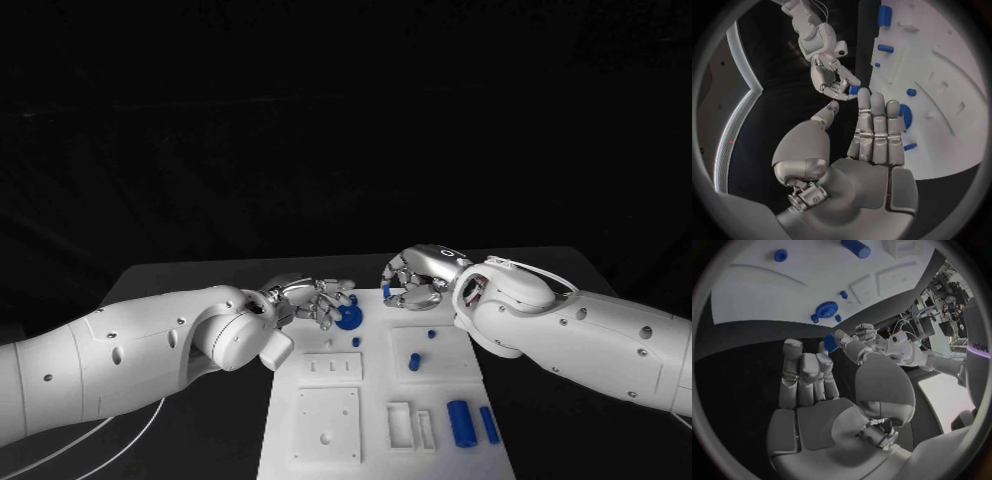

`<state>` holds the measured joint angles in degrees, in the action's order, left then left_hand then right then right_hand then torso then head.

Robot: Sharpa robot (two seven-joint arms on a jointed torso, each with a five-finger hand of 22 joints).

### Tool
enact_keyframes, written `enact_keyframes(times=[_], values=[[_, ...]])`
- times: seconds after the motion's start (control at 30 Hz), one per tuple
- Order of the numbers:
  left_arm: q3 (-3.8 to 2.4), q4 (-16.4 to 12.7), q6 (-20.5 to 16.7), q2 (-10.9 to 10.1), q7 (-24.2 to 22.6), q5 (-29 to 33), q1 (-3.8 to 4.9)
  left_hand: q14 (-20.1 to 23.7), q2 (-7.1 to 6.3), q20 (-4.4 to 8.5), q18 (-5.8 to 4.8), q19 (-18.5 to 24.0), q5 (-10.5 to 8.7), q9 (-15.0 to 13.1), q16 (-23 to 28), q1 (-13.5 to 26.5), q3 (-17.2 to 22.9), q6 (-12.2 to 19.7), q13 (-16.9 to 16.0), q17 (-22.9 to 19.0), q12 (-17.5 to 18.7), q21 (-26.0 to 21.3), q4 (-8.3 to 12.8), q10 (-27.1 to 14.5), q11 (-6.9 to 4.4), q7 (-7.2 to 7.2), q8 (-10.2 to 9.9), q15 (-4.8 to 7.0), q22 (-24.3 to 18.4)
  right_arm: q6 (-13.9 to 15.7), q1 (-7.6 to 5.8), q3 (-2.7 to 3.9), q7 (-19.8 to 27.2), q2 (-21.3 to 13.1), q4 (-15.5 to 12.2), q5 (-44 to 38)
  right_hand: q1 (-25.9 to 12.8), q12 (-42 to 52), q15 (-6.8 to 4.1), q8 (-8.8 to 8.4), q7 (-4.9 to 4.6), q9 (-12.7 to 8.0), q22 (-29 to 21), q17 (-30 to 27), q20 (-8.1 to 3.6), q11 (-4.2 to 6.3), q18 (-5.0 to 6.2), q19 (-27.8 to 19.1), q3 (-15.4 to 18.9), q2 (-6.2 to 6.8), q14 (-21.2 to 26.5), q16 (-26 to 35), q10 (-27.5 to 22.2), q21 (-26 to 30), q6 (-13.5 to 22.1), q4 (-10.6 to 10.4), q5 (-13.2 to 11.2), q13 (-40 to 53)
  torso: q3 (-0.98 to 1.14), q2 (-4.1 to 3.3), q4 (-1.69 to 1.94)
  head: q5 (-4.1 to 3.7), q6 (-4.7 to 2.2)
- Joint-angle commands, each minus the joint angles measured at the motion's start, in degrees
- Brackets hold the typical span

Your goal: Assemble the parts on the task board

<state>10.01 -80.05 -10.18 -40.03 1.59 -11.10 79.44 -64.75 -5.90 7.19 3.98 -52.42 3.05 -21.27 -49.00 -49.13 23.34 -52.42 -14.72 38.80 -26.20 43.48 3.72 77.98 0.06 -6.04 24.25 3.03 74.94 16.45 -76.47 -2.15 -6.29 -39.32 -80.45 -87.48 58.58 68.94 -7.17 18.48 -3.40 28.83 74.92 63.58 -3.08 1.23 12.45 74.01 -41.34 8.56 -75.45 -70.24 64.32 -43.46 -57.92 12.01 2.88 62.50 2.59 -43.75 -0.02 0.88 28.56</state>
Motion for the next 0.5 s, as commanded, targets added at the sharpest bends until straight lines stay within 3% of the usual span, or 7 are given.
enact_keyframes(times=[0.03, 0.17, 0.33, 0.5], values=[[-0.02, 0.06, -1.27, 0.43, 2.87, -1.71, 0.09, -0.3, -0.38, 1.62, 0.67, -0.39, -0.17, 0.1, -1.1, 0.41, -0.14, -0.65, -1.07, 0.37, -1.92, 1.1, -0.62, -0.16, -0.45, 0.12, -0.32, 0.72, 1.26, -1.58, -0.04, 0.04, -1.65, 0.71, -0.27, -1.63, 0.1, 0.22, -0.56, 0.39, -1.41, 0.26, 1.09, 0.06, -0.34, 0.35, 2.55, 0.26, -0.08, 0.38, -0.04, -0.23, 0.08, -0.29, -1.92, -0.17, 0.1, 0.06, -0.1, 0.44, 0.08, 0.21, 0.21], [0.0, 0.17, -1.86, 0.9, 3.67, -2.89, 0.09, -0.44, -0.85, 2.16, 0.6, -0.43, -0.18, 0.2, -2.17, 0.31, -0.29, -0.79, -2.22, 0.57, -4.03, 2.23, -1.33, -0.81, -0.61, 0.25, -0.62, 1.14, 1.16, -2.21, -0.04, 0.04, -1.74, 1.91, -0.47, -1.63, 0.12, 0.22, -0.56, 0.39, -1.41, 0.27, 1.09, 0.07, -0.34, 0.35, 2.55, 0.26, -0.11, 0.36, -0.04, -0.23, 0.08, -0.29, -1.93, -0.19, 0.14, 0.07, -0.2, 0.5, 0.17, 0.02, 0.22], [-0.02, 0.26, -3.31, 1.47, 5.2, -4.57, 0.31, 0.15, -2.15, 2.35, 0.44, 0.1, -0.16, 0.24, -2.35, 0.71, -0.33, -1.0, -2.78, 0.32, -5.11, 2.62, -2.57, -2.08, -0.56, 0.22, -0.79, 1.09, 0.95, -2.45, -0.03, 0.04, -1.78, 2.97, -0.67, -1.63, 0.04, 0.2, -0.56, 0.37, -1.41, 0.28, 1.07, 0.07, -0.33, 0.35, 2.55, 0.26, -0.13, 0.32, -0.04, -0.21, 0.08, -0.28, -1.91, -0.3, 0.16, 0.07, -0.16, 0.42, -0.04, 0.16, 0.22], [-0.02, 0.15, -4.7, 1.7, 8.2, -5.94, 0.41, 0.48, -2.4, 2.36, 0.36, 0.45, -0.16, 0.25, -2.41, 0.44, -0.09, -1.03, -3.05, 0.09, -5.7, 2.81, -3.25, -2.79, -0.5, 0.17, -0.92, 1.01, 0.86, -2.69, -0.01, 0.04, -1.78, 3.5, -1.03, -1.63, -0.05, 0.18, -0.56, 0.35, -1.42, 0.3, 1.06, 0.07, -0.32, 0.34, 2.55, 0.26, -0.16, 0.22, -0.04, -0.2, 0.08, -0.27, -1.9, -0.44, 0.18, 0.08, -0.05, 0.33, -0.09, 0.37, -0.13]])
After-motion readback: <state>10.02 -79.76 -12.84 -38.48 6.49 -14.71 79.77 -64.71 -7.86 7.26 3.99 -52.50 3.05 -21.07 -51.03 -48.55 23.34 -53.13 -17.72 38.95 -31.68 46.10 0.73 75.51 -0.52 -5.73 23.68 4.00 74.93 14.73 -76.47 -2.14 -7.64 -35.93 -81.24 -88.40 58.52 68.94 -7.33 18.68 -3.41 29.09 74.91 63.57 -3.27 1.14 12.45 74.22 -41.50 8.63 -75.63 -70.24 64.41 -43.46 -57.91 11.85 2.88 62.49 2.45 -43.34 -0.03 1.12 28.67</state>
